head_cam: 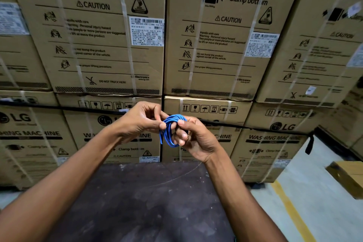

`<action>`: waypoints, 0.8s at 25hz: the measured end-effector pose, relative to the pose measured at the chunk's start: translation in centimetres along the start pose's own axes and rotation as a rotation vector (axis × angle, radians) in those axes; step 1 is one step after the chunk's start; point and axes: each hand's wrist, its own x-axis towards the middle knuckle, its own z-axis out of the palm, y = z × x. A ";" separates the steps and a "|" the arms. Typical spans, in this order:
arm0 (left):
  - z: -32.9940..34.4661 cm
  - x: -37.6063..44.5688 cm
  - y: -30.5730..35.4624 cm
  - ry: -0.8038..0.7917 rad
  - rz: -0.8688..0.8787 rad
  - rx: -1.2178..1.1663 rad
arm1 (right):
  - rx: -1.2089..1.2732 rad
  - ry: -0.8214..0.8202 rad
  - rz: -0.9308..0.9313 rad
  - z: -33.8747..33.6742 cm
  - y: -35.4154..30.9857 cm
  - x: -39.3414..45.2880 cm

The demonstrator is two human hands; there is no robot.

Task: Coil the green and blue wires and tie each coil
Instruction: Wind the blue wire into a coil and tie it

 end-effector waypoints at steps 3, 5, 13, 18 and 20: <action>-0.7 -0.6 0.3 -0.036 -0.020 0.008 | 0.007 -0.008 0.002 0.7 0.6 0.4; -0.7 -1.0 0.1 -0.053 -0.058 0.056 | 0.040 0.026 0.000 1.2 1.1 0.7; -1.7 -3.1 -0.2 0.079 -0.078 0.009 | 0.166 0.088 -0.040 3.9 2.3 2.0; -1.4 -4.1 -0.1 0.171 -0.028 0.065 | 0.193 0.181 -0.042 5.2 2.5 2.0; -1.4 -4.3 0.0 0.171 -0.039 0.086 | 0.181 0.215 -0.043 5.6 2.7 1.9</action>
